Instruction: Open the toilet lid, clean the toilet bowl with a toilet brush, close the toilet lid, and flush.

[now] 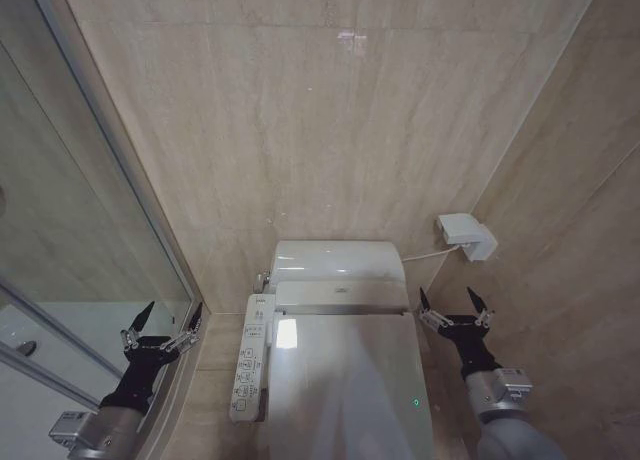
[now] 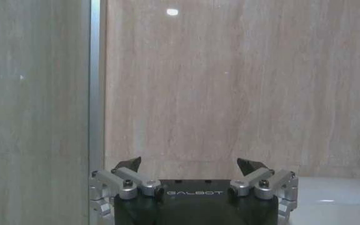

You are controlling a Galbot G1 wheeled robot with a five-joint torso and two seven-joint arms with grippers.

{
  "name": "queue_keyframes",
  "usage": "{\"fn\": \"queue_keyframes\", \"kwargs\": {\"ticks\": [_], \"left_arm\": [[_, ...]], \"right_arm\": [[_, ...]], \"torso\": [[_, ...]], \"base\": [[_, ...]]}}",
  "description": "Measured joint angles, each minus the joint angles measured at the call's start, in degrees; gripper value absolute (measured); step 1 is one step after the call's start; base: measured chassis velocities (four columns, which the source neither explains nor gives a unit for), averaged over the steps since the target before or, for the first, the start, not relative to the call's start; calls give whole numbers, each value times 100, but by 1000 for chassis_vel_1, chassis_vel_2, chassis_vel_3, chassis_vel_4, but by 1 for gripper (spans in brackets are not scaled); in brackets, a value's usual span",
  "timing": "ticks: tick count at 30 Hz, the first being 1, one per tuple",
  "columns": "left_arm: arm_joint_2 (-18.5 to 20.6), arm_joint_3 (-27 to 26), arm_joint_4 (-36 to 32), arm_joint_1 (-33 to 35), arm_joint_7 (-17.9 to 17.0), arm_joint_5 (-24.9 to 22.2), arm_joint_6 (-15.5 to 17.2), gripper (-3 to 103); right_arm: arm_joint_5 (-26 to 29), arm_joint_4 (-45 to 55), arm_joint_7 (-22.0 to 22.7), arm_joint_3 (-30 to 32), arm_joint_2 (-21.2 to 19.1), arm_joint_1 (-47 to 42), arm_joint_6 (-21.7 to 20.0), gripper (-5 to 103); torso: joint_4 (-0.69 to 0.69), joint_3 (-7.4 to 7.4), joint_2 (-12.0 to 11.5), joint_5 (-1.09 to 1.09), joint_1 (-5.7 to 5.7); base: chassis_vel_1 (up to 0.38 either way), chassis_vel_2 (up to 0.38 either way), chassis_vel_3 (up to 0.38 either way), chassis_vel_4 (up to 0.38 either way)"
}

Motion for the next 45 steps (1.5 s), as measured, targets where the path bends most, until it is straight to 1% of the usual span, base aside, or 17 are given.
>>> {"fn": "queue_keyframes", "kwargs": {"ticks": [10,18,23,29,45], "left_arm": [[-8,171,-46,56,7,59,-72,100],[121,394,12,16,-41,163,-138,100],[122,416,33,-49,-70,172,-135,100],[100,411,116,-184,-190,180,-136,100],[96,384,142,-232,-215,211,-120,100]], "right_arm": [[0,0,0,0,0,0,0,100],[0,0,0,0,0,0,0,100],[0,0,0,0,0,0,0,100],[0,0,0,0,0,0,0,100],[0,0,0,0,0,0,0,100]], "torso": [[0,0,0,0,0],[0,0,-1,0,0],[0,0,-1,0,0],[0,0,-1,0,0],[0,0,-1,0,0]], "base": [[0,0,0,0],[0,0,0,0],[0,0,0,0],[0,0,0,0],[0,0,0,0]]}}
